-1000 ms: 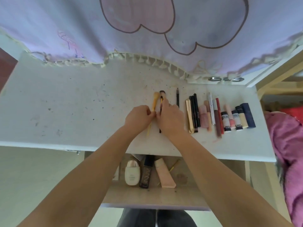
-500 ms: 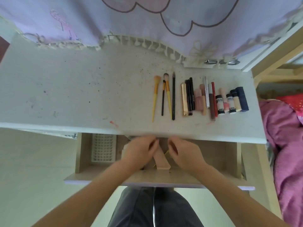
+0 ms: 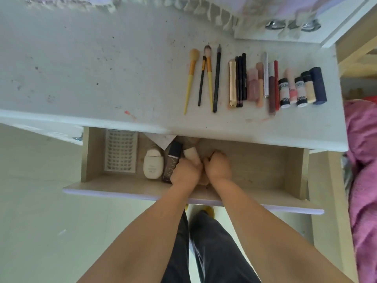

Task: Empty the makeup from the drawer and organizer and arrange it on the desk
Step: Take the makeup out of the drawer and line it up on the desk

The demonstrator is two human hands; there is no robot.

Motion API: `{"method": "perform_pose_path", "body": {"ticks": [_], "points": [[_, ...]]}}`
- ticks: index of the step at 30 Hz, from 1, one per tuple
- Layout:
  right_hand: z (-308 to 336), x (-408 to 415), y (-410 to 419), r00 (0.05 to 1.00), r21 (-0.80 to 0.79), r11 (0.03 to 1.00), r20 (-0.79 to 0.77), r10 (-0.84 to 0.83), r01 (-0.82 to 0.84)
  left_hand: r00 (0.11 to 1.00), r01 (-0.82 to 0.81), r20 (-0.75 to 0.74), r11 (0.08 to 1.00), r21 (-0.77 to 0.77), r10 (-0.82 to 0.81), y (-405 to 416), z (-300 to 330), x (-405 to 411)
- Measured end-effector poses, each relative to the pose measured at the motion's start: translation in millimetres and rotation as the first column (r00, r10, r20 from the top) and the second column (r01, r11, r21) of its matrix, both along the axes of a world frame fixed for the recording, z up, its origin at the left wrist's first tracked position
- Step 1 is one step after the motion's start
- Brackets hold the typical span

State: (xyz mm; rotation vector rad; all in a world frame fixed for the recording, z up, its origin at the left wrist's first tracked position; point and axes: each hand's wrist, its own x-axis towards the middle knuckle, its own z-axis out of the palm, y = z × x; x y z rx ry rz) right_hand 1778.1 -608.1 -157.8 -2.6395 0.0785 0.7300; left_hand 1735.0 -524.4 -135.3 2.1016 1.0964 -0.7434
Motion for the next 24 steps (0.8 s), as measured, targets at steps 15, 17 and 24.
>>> {"method": "perform_pose_path", "body": {"ticks": [15, 17, 24], "points": [[134, -23, -52, 0.965, 0.456, 0.859, 0.218, 0.148, -0.235, 0.84, 0.157, 0.542, 0.955, -0.253, 0.005, 50, 118, -37], [159, 3, -35, 0.964, 0.537, 0.818, 0.252, 0.079, -0.207, 0.792, 0.125, 0.609, 0.964, -0.233, 0.045, 70, 148, -21], [197, 106, 69, 0.962, 0.528, 0.828, 0.269, 0.051, -0.192, 0.854, 0.139, 0.513, 0.988, -0.061, -0.089, 146, 174, 98]]}}
